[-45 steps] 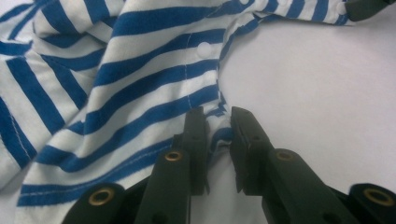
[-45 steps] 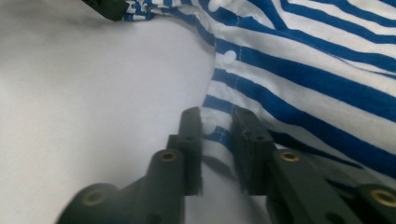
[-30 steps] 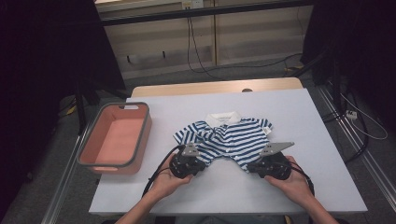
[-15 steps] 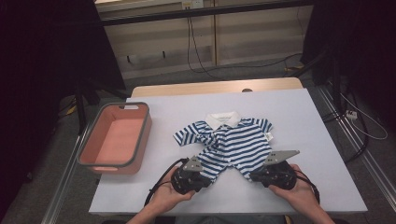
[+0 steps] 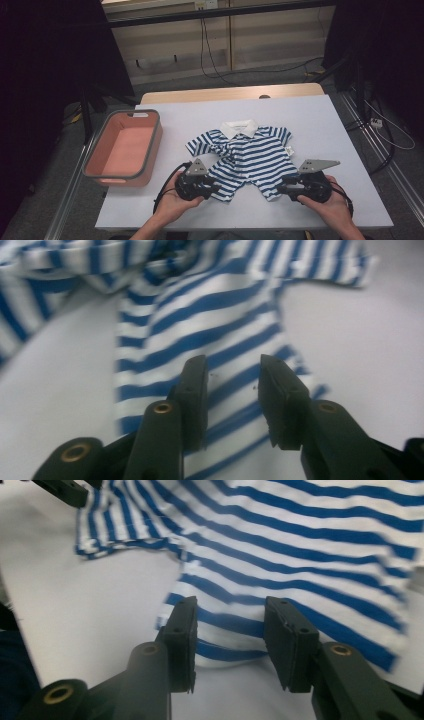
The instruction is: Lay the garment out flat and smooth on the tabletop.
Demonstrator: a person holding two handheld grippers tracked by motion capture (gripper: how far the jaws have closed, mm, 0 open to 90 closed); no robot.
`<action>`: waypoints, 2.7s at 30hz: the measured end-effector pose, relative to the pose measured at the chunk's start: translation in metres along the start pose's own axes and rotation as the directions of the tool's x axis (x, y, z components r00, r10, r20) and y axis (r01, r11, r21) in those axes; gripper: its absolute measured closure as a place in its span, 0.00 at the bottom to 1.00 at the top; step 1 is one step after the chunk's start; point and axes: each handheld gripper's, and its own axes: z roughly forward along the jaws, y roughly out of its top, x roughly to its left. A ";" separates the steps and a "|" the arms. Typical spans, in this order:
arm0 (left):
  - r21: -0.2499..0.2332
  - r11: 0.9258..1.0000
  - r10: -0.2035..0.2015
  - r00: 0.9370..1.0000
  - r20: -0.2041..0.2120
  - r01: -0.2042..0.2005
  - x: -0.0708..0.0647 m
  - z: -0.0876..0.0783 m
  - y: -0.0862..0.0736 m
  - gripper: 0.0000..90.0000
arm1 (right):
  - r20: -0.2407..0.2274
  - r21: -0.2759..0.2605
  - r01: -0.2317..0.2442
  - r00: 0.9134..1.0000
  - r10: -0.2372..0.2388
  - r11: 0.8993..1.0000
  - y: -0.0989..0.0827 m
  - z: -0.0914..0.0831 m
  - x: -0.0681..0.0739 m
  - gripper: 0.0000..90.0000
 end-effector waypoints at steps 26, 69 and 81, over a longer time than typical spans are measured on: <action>0.052 0.999 0.011 1.000 -0.011 -0.011 0.014 0.016 -0.007 0.88 | 0.029 0.051 0.004 1.000 -0.006 0.999 0.006 0.025 -0.017 0.66; 0.049 0.999 0.003 1.000 -0.013 -0.002 0.014 0.015 -0.008 0.87 | 0.217 -0.063 -0.135 0.965 0.146 0.989 -0.016 -0.034 -0.046 0.89; 0.051 0.999 0.002 1.000 -0.010 -0.002 0.015 0.015 -0.007 0.87 | 0.162 -0.028 -0.071 0.984 0.074 0.997 -0.003 -0.006 -0.043 0.78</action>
